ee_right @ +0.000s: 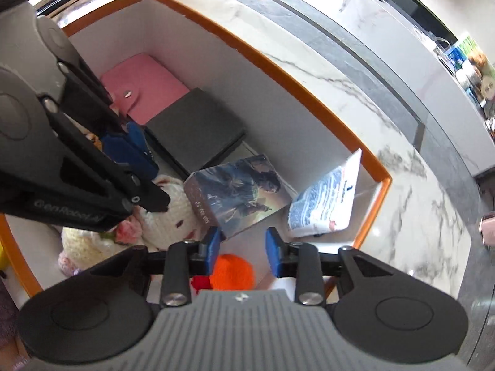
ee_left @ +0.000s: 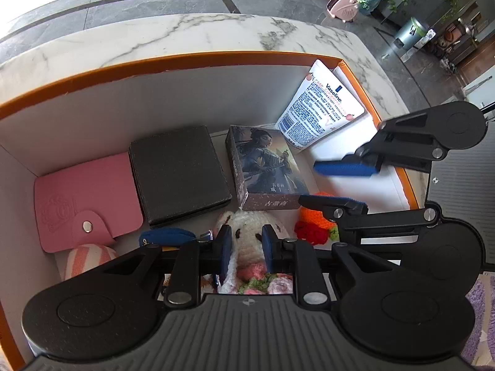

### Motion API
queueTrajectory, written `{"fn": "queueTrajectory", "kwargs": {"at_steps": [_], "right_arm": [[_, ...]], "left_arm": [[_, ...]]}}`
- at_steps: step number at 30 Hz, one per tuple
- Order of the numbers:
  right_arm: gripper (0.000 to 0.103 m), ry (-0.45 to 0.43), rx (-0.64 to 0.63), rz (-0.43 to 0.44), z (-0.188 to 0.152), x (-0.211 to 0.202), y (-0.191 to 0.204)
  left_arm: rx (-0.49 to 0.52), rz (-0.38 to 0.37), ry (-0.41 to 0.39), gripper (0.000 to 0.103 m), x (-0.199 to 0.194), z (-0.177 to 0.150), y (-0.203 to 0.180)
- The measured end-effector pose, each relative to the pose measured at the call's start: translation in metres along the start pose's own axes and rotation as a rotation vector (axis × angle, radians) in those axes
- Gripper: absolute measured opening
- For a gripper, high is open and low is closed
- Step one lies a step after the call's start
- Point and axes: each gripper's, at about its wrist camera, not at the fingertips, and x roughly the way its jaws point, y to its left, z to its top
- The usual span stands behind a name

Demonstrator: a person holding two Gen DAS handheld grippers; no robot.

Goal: Organize objects

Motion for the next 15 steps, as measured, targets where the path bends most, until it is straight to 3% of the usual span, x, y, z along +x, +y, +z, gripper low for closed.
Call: {"fn": "queueTrajectory", "kwargs": {"at_steps": [15], "right_arm": [[0.022,0.126,-0.051,0.012,0.005,0.036,0.013]], "left_arm": [[-0.036,-0.049,-0.003,0.019,-0.004,-0.011,0.014]]}}
